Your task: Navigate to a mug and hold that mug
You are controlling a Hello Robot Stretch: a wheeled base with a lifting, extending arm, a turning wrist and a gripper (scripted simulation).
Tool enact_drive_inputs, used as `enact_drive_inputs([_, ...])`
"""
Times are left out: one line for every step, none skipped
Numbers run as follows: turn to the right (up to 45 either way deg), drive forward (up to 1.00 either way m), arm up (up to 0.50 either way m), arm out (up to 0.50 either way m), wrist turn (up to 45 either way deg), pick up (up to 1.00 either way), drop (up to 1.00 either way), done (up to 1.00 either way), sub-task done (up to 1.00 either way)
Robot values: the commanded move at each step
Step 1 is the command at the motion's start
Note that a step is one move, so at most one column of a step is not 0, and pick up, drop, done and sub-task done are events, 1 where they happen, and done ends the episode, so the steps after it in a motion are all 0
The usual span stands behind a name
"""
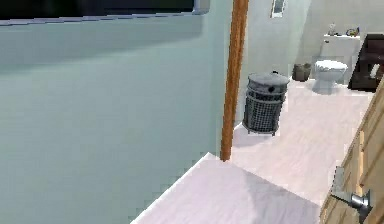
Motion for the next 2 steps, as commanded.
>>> enact_drive_inputs([0.0, 0.75, 0.00, 0.00, 0.0, 0.00, 0.00, 0.00, 0.00])
enact_drive_inputs([36.0, 0.00, 0.00, 0.00, 0.0, 0.00, 0.00, 0.00, 0.00])
